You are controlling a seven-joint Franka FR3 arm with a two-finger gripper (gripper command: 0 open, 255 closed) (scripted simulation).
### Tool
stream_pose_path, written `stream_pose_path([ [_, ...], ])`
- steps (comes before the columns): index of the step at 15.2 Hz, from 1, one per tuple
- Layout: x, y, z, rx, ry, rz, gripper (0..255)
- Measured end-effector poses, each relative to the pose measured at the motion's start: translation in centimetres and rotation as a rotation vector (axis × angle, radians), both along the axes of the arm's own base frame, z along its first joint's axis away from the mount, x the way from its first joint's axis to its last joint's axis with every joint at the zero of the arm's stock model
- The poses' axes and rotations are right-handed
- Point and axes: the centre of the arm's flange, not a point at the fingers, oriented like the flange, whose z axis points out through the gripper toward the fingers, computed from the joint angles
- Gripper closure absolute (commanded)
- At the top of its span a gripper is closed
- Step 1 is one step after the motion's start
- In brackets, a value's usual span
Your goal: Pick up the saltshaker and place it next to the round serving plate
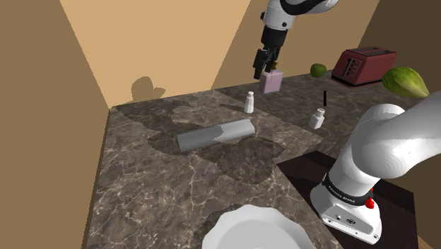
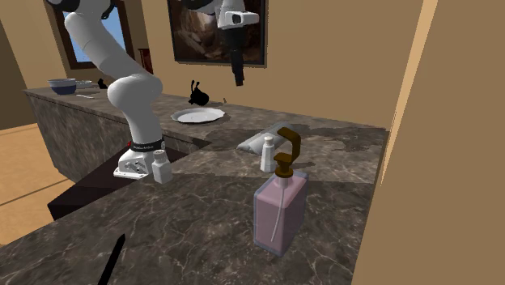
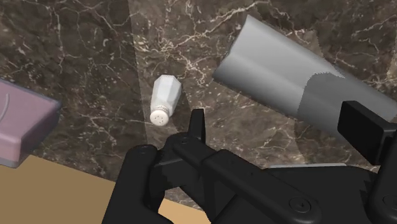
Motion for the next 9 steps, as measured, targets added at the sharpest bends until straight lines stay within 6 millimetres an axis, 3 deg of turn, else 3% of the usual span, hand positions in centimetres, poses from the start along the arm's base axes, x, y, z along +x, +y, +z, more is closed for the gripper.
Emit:
stream_pose_path([
  [9,6.4,-6.8,-7.4,-0.006,-0.003,0.009,0],
])
